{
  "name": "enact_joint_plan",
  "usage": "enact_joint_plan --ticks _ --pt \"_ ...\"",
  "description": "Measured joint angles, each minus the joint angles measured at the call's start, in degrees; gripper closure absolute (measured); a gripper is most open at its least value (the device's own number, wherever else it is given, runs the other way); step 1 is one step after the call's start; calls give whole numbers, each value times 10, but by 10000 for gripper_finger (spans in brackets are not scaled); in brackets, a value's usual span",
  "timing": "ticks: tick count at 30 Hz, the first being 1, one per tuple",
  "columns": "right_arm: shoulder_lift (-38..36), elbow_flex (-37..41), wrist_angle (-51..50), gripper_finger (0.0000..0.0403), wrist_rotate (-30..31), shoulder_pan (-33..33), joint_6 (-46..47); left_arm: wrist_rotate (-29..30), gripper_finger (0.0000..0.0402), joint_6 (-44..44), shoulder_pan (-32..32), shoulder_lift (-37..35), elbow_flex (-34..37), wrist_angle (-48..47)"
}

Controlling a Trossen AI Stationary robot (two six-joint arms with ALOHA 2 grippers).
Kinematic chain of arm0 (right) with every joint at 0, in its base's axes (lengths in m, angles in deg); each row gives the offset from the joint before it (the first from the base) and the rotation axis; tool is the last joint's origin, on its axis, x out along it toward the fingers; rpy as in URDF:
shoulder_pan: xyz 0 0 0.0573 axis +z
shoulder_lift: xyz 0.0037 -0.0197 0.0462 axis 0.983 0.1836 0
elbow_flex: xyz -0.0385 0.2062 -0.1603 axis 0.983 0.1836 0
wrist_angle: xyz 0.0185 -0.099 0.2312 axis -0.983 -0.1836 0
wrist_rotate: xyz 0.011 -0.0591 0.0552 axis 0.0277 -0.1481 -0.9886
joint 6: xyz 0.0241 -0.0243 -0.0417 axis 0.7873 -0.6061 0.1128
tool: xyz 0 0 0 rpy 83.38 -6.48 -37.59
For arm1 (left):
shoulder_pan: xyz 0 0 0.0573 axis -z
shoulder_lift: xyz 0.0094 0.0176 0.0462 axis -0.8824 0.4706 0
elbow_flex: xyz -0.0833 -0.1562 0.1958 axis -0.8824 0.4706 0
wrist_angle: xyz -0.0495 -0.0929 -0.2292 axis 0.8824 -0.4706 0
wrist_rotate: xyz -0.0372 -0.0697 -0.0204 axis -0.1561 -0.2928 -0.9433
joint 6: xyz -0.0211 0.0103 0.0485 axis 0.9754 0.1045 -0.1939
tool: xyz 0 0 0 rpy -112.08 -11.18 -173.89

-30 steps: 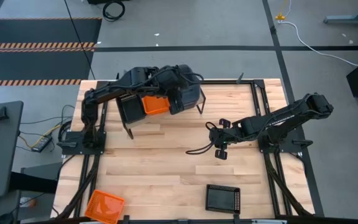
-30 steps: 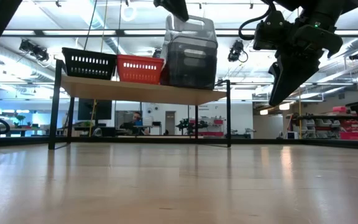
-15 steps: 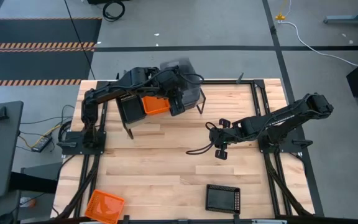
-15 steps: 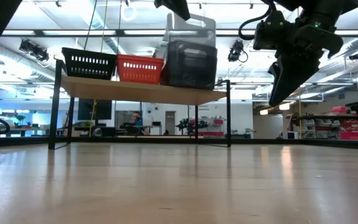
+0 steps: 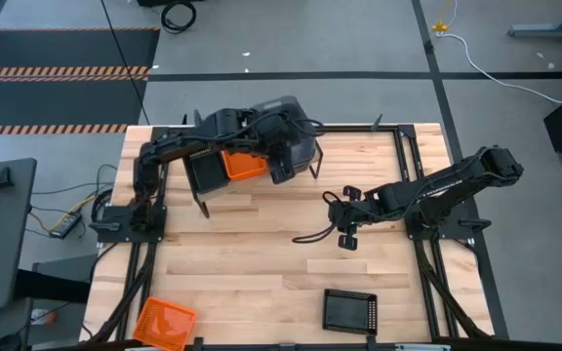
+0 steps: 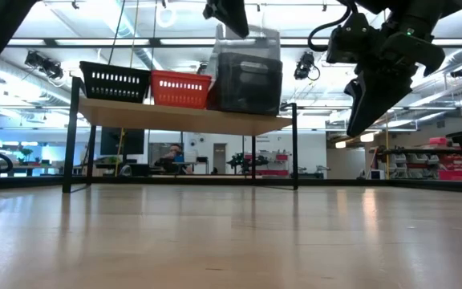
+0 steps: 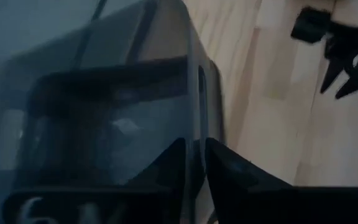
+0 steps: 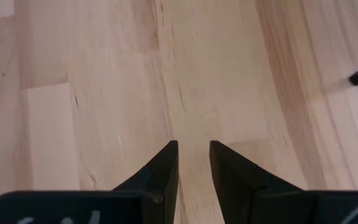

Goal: Stack baskets on shelf by color
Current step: Stack the black bin on top of the other black bin on the shelf, then stack the black basket on top of the other black basket on the shelf

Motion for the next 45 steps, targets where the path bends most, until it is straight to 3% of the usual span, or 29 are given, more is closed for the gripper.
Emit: enact_joint_plan --ticks 15,22,32,45 --pt "0 0 3 304 2 0 -22 -2 353 3 0 15 1 -13" --pt "0 0 3 304 2 -1 -32 -16 330 3 -1 27 1 -14" --pt "0 0 -5 304 32 -1 -53 9 308 -13 -8 44 -2 -9" --pt "0 0 0 304 47 -16 -96 16 321 16 29 -15 -3 -8"
